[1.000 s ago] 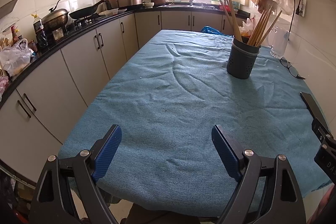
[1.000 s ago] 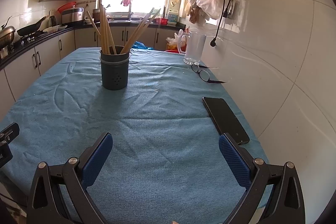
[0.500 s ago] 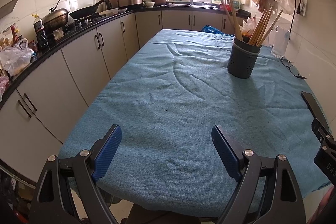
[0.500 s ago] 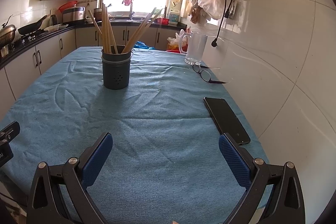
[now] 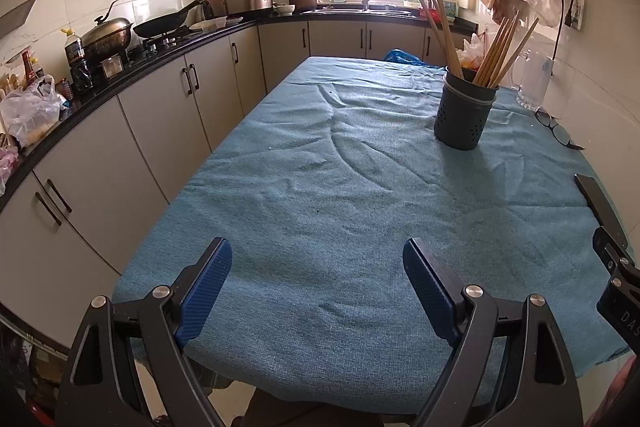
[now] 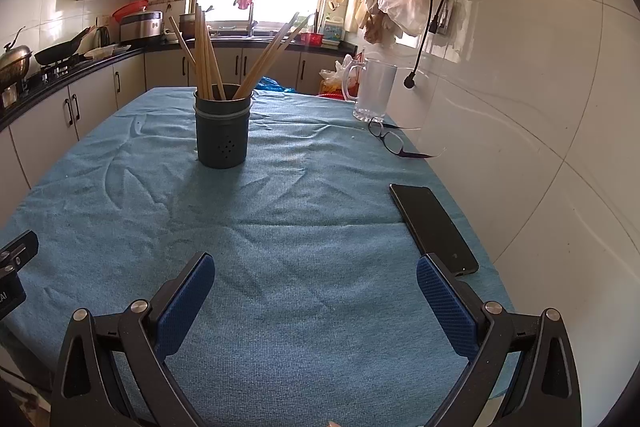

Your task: Organize utensils

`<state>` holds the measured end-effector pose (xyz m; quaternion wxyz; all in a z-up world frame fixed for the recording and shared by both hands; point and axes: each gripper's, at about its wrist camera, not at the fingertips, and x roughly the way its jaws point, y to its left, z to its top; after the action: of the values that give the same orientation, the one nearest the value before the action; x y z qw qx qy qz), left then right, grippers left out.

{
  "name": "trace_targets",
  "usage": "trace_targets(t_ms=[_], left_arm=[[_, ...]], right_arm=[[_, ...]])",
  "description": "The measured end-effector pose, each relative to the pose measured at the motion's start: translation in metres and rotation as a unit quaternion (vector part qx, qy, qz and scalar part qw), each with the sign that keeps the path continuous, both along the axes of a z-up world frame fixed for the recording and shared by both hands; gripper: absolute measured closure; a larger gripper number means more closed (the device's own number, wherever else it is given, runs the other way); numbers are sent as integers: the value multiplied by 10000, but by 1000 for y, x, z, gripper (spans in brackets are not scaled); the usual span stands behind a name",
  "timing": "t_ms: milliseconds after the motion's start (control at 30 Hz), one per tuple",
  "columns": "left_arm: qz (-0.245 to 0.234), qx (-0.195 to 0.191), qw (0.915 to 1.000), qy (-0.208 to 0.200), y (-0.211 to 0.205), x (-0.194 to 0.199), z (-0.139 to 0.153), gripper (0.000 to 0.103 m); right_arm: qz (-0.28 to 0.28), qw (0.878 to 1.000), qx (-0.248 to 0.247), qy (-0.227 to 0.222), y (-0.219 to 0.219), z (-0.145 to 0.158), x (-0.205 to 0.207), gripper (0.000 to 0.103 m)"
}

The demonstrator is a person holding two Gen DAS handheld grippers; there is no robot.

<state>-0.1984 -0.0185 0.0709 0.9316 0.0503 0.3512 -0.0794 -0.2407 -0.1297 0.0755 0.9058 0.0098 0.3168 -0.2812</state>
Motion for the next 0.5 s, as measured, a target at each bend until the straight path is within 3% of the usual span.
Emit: trace_targets(t_ms=[500], left_arm=[[14, 10, 10000, -11, 0, -1, 0, 17]], right_arm=[[2, 10000, 4, 16, 1, -2, 0, 0]])
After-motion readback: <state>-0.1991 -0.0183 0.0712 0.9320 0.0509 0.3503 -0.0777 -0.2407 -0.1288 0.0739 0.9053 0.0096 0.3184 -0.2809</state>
